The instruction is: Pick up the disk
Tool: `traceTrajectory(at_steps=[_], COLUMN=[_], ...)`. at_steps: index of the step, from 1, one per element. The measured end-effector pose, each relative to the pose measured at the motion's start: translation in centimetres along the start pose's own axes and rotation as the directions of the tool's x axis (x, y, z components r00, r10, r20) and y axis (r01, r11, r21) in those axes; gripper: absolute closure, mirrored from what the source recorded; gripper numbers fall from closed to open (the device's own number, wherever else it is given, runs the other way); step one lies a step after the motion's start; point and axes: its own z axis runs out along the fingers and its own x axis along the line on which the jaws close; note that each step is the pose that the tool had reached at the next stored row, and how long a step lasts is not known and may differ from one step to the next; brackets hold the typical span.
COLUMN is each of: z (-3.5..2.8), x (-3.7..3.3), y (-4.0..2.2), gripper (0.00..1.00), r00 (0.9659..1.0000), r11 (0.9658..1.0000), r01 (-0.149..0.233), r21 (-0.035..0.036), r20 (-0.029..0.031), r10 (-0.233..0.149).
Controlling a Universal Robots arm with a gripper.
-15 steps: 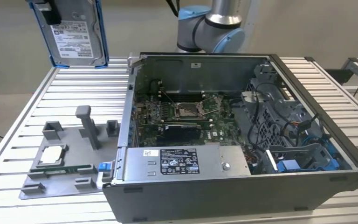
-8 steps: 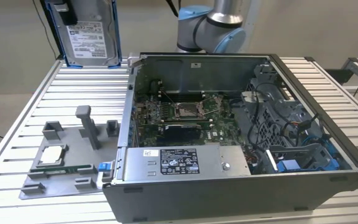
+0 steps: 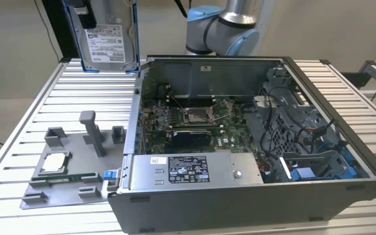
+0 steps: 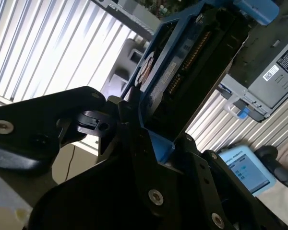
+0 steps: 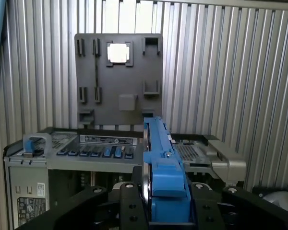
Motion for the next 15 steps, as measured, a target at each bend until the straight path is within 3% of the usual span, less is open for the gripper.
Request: traceTrajectory(at_steps=[15], z=[0.9], x=[2.02], y=[-3.46], gripper=[1.0], r00=[1.0], r11=[1.0], r01=[0.0], r21=[-0.0001], r20=[0.0], r10=[0.0])
